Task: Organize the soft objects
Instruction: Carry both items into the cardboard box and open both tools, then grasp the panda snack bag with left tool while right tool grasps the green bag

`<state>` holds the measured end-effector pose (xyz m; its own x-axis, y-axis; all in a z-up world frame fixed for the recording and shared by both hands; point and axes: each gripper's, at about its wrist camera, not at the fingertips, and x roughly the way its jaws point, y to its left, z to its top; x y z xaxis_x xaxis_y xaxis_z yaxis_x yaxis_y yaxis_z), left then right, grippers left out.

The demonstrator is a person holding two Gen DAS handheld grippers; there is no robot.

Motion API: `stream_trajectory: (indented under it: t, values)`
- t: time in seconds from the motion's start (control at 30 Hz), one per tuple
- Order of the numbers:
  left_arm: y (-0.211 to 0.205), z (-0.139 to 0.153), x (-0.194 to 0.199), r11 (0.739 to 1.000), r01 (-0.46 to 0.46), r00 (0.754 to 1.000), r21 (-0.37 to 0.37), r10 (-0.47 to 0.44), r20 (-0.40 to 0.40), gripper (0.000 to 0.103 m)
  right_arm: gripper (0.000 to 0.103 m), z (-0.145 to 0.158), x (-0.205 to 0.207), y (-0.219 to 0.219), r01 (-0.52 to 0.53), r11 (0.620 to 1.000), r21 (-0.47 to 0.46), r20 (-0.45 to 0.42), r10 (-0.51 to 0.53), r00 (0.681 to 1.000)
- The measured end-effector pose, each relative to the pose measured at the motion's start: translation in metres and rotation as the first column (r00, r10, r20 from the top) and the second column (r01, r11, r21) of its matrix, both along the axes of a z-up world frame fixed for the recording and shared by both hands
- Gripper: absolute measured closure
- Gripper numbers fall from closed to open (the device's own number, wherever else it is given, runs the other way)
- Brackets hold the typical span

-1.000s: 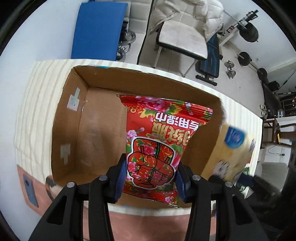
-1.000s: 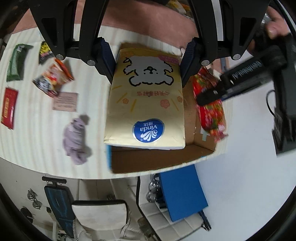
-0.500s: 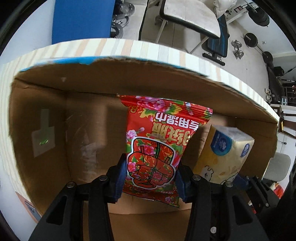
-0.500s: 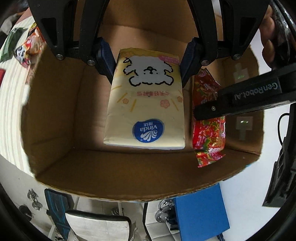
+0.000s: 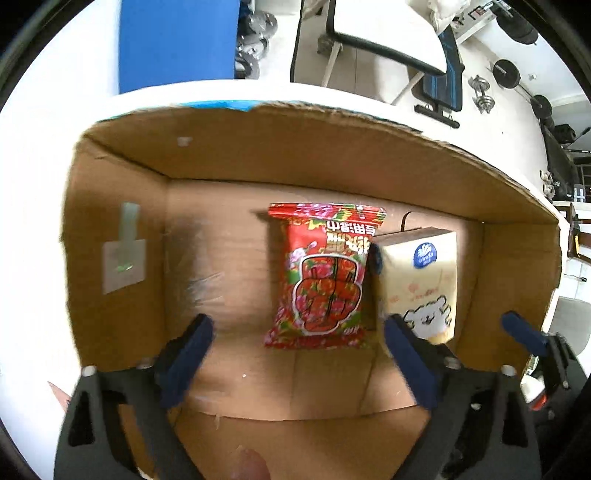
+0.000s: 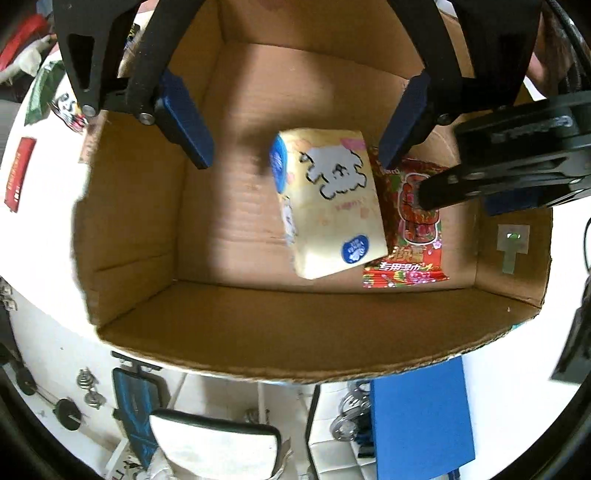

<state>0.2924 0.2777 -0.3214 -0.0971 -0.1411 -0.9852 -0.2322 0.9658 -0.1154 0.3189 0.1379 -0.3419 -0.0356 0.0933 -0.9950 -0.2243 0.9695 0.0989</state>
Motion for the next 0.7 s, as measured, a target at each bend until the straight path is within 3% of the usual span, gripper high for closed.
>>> stream_trajectory:
  t: [0.37,0.7]
  values:
    - [0.001,0.051,-0.066,0.995,-0.012,0.987,0.096,-0.004,0.16,0.001,0.0,0.042,-0.051,-0.016,-0.019,0.999,-0.029,0.09,0.021,0.996]
    - [-0.009,0.102,-0.107,0.989,-0.073,0.963,0.131,0.035,0.268,0.001,0.0,0.09,-0.094,-0.033,-0.012,0.998,0.067,0.171,0.0,0.985]
